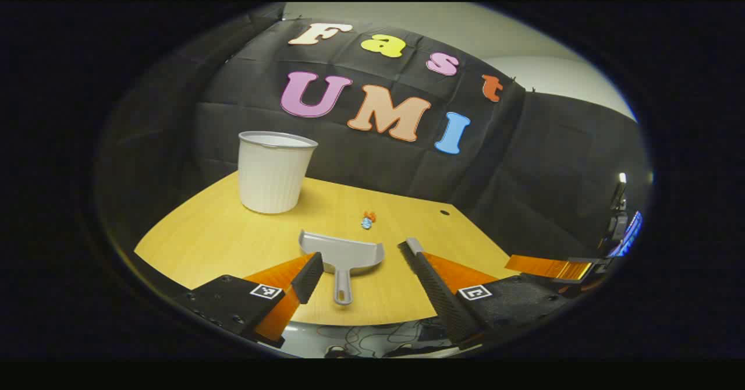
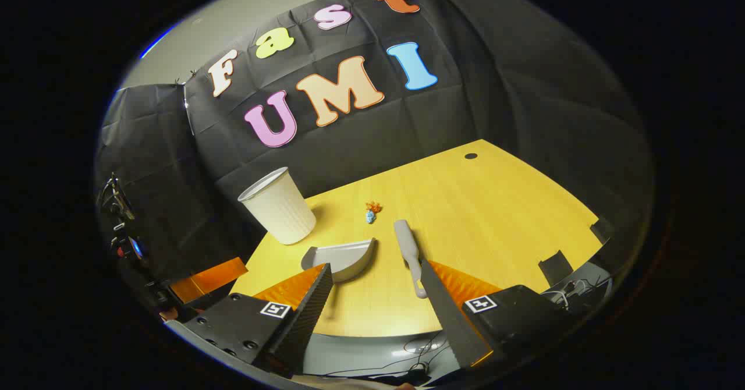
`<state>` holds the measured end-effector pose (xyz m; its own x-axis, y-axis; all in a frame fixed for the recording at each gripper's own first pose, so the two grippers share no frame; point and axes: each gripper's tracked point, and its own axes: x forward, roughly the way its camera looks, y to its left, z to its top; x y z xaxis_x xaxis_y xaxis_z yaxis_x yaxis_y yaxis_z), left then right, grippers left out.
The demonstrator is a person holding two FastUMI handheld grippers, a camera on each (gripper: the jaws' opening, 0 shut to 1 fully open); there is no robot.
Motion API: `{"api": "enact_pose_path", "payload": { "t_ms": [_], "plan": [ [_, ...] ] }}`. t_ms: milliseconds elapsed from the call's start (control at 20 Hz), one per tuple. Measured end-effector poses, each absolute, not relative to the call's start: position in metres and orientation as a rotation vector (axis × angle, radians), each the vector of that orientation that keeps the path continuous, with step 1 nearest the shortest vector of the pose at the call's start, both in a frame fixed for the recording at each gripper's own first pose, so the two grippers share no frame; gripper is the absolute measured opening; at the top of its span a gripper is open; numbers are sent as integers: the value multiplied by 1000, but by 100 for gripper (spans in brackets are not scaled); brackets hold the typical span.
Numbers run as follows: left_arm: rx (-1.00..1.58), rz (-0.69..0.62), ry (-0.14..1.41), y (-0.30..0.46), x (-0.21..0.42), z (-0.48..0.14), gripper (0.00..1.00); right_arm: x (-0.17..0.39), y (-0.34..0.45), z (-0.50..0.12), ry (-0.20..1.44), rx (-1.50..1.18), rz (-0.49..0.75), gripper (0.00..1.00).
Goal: Pick up the small broom and dustpan from the desktop, sweep the trash into the dustpan with the broom, and then empty the trash into the garbage bin.
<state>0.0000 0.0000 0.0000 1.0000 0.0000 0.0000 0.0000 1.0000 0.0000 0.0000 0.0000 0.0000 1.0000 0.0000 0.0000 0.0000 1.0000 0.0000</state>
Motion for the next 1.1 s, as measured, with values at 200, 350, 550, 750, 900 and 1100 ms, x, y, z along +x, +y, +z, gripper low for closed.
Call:
{"api": "enact_pose_path", "payload": {
  "t_ms": [200, 350, 550, 750, 900, 1100],
  "plan": [
    [89, 41, 0, -1, -3, -5, 92, -5, -1, -1, -5, -28, -18, 92],
    [87, 37, 2, -9, -3, -8, 95, -8, 0, -1, 0, -42, -16, 92],
    [60, 34, 13, -8, -4, -14, 92, -7, -1, -6, 8, -44, -19, 92],
    [46, 41, 17, -2, -2, -14, 95, -2, 2, -12, 17, -47, -17, 92],
    [49, 43, 24, -1, 1, -14, 96, 1, 5, -14, 23, -53, -19, 92],
    [49, 28, 38, -6, 8, -20, 96, 7, 5, -17, 39, -58, -20, 92]
  ]
}}
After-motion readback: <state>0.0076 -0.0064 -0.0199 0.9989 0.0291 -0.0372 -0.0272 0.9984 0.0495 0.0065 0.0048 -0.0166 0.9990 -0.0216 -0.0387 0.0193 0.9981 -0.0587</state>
